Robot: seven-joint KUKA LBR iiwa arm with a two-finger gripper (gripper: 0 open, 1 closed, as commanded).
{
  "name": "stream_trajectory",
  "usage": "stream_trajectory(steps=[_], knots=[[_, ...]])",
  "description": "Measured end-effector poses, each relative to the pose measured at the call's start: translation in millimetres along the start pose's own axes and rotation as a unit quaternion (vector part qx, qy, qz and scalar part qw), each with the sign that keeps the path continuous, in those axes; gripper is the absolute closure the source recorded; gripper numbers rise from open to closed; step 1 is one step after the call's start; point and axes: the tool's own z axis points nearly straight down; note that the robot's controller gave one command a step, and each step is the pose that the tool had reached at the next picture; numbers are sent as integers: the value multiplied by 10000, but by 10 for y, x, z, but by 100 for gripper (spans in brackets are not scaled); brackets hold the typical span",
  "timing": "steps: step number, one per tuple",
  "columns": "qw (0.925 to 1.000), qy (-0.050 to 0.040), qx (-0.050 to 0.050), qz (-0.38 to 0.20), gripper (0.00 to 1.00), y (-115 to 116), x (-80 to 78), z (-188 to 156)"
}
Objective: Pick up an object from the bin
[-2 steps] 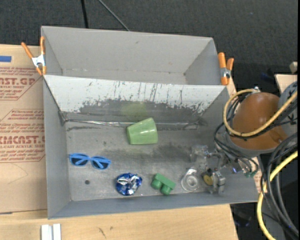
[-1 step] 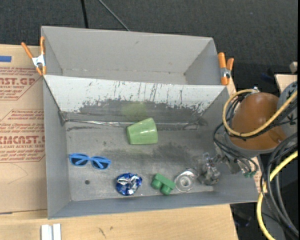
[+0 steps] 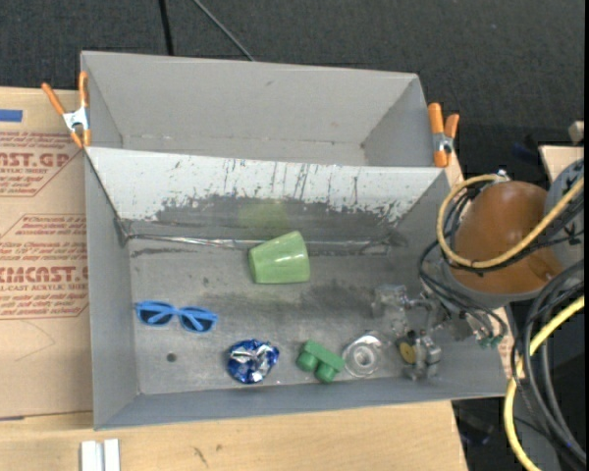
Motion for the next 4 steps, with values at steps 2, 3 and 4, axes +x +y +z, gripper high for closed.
stream_trajectory(steps=[2,3,4], knots=[[9998,25,-15,218,0,-86,120,-205],[9998,9,-10,208,100,-83,107,-214],[9998,10,-10,208,0,-83,107,-214]])
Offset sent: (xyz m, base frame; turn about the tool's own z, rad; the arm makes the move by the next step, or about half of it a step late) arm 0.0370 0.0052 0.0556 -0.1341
